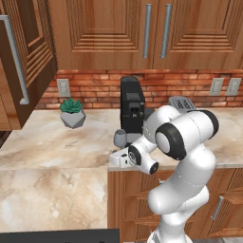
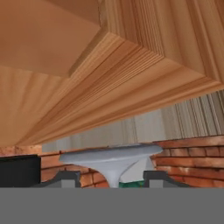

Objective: Retrieve the wine glasses from the counter and place one next to each plate.

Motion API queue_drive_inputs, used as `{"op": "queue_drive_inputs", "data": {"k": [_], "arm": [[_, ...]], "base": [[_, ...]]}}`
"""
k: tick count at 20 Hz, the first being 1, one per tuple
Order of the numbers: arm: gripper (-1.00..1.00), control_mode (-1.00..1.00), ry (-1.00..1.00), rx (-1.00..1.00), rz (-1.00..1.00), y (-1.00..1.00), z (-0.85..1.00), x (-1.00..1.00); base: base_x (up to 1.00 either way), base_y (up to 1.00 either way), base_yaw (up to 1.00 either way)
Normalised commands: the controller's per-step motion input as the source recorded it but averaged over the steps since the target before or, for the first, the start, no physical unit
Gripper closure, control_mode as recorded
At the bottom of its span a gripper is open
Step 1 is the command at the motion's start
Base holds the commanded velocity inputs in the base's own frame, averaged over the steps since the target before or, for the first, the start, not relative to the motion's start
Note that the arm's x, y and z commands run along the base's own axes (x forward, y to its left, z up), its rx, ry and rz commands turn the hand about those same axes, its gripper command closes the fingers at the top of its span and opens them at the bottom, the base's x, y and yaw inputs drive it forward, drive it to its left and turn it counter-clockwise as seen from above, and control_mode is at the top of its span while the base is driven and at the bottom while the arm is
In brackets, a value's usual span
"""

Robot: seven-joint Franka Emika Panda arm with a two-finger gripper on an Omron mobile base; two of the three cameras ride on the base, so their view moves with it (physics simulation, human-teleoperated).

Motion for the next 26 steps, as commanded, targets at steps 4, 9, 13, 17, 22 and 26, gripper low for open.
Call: {"op": "queue_drive_inputs", "data": {"k": [4,9,13,17,22,26], "arm": [[1.00,-1.00,-0.01,0.00,0.00,0.03,0.00,0.01],[1.00,-1.00,-0.16,-0.01,0.00,0.07,0.28,-0.06],[1.00,-1.00,-0.19,-0.11,0.01,0.21,0.68,-0.08],[1.00,-1.00,-0.06,-0.12,0.02,0.23,0.88,-0.03],[1.00,-1.00,0.06,-0.01,0.01,0.04,1.00,-0.02],[1.00,-1.00,0.04,0.00,0.04,-0.16,1.00,-0.36]], "base": [[0.00,0.00,0.00],[0.00,0.00,0.00],[0.00,0.00,0.00],[0.00,0.00,0.00],[0.00,0.00,0.00],[0.00,0.00,0.00]]}}
